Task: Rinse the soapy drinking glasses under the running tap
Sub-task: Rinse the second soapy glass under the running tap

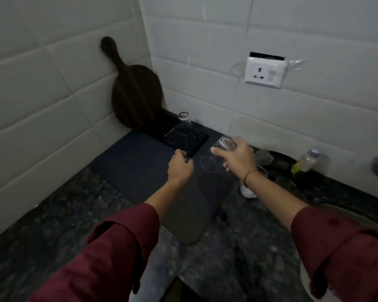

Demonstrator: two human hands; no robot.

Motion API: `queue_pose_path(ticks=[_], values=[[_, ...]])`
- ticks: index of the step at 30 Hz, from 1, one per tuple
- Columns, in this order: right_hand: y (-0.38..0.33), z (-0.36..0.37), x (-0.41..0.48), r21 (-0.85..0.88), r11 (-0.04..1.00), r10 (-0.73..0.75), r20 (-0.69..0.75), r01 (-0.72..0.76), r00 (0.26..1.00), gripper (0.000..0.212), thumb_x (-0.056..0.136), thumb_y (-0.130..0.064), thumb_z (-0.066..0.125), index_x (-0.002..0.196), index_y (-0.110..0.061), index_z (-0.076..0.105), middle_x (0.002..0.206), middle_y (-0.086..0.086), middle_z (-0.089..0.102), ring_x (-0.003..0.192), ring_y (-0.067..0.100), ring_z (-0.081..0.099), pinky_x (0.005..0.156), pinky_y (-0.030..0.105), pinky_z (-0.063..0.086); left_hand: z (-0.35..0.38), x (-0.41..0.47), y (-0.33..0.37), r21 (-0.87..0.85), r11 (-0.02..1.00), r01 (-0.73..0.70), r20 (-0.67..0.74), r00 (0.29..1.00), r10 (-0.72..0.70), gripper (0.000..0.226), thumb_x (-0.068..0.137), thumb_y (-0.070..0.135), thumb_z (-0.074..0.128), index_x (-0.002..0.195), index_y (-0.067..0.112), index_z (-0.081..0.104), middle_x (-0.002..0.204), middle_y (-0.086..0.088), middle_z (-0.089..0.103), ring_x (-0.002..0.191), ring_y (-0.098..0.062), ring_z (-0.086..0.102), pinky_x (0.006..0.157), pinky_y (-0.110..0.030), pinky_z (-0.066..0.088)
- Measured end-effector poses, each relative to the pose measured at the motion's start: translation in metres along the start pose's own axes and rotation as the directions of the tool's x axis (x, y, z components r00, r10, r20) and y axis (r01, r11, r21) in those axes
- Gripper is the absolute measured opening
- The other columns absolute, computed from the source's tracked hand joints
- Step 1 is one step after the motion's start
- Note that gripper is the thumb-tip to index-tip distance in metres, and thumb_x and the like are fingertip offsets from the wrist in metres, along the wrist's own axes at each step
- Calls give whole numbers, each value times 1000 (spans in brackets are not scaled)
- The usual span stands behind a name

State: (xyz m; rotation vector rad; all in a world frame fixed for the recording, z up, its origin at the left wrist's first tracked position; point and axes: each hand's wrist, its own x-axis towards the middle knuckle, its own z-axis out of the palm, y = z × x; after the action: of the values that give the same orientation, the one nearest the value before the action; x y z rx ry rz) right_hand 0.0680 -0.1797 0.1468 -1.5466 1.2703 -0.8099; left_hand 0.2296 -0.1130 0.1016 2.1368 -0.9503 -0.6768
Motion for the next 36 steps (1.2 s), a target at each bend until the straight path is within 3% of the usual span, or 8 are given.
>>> queue_pose_path(ticks=[6,11,14,19,23,31,34,36], values=[[-13,103,90,-70,997,-27,-14,26,1000,50,51,-60,79,82,-32,52,84,2,72,74,30,70,68,48,61,-40,97,-51,86,996,28,47,998,-32,18,98,20,58,112,17,47,116,-11,58,107,-30,58,98,-51,49],[-17,158,145,-142,986,-85,51,92,995,50,59,-49,85,91,-29,53,93,1,69,74,28,68,70,49,61,-46,145,-77,106,994,3,97,995,-14,36,99,22,58,130,8,49,131,-14,55,119,-33,54,104,-52,45],[-11,184,168,-203,969,-137,48,144,989,47,67,-36,89,95,-22,55,96,1,66,83,25,67,72,47,60,-40,161,-92,126,992,12,90,996,-23,40,100,21,56,136,6,46,139,-16,51,126,-35,49,108,-49,41],[7,208,197,-291,940,-159,94,180,983,62,70,-30,89,121,-11,59,107,7,68,98,20,65,89,34,55,-32,175,-113,221,975,-32,80,997,15,44,101,25,56,142,11,45,145,-12,46,128,-33,44,109,-45,38],[16,217,216,-347,919,-151,129,188,980,56,70,-28,90,112,-8,60,106,9,70,97,22,66,86,32,55,-24,185,-122,258,965,-52,90,995,30,49,101,28,58,144,11,44,147,-11,44,131,-32,41,109,-43,35],[26,222,232,-511,828,-118,240,229,964,61,70,-35,89,115,-5,60,114,11,67,105,24,63,84,27,48,-13,190,-131,278,958,-65,119,992,33,56,98,34,63,146,11,43,148,-11,42,133,-31,37,112,-43,36],[20,226,238,-555,796,-87,292,243,952,55,73,-32,88,110,-6,56,113,11,63,106,26,60,81,29,45,-11,190,-130,289,954,-76,133,990,39,57,98,33,63,147,11,42,149,-11,43,134,-31,38,112,-43,36],[18,228,240,-567,790,-53,315,233,948,59,75,-32,87,115,-5,53,119,14,60,111,30,58,86,33,48,-10,189,-128,292,953,-79,150,988,36,58,99,33,62,148,11,40,149,-10,43,134,-31,39,112,-43,36]])
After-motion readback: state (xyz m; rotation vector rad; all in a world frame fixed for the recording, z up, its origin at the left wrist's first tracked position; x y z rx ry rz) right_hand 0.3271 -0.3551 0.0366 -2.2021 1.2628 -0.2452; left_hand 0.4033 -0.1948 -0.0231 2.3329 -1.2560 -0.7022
